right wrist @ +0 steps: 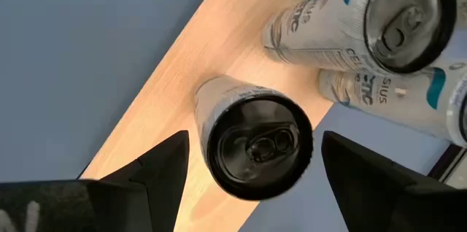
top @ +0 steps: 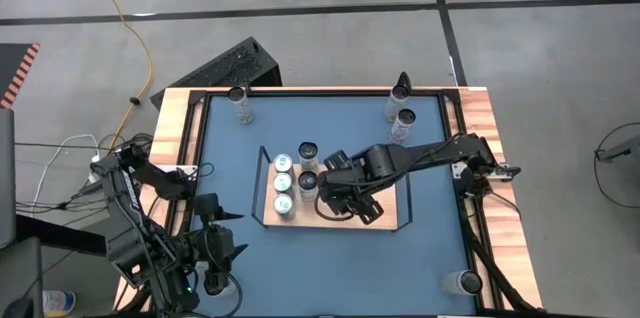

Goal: Place canned beverage on shelf
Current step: Put the white blue soda can on the shelf aligned with the other blue soda cans

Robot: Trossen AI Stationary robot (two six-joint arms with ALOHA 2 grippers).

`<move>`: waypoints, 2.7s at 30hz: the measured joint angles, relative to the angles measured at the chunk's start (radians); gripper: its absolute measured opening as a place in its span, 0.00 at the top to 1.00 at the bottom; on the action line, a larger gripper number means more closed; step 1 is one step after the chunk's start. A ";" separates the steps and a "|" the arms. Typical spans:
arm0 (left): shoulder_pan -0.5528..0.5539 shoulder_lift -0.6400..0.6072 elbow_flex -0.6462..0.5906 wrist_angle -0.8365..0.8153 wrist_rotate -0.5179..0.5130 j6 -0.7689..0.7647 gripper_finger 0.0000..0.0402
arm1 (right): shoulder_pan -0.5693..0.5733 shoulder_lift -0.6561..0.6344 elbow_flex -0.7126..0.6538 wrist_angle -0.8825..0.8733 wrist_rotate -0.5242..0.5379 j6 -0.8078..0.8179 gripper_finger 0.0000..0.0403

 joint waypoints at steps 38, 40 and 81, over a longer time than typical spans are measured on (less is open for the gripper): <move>0.000 0.000 0.000 -0.001 0.005 0.009 0.29 | -0.004 0.000 -0.049 0.036 0.064 0.066 0.28; 0.000 0.000 0.000 -0.001 0.005 0.009 0.29 | -0.003 0.000 -0.049 0.034 0.072 0.064 0.26; 0.000 0.000 0.000 0.000 0.005 0.000 0.29 | -0.011 0.061 -0.048 -0.006 0.028 0.529 0.33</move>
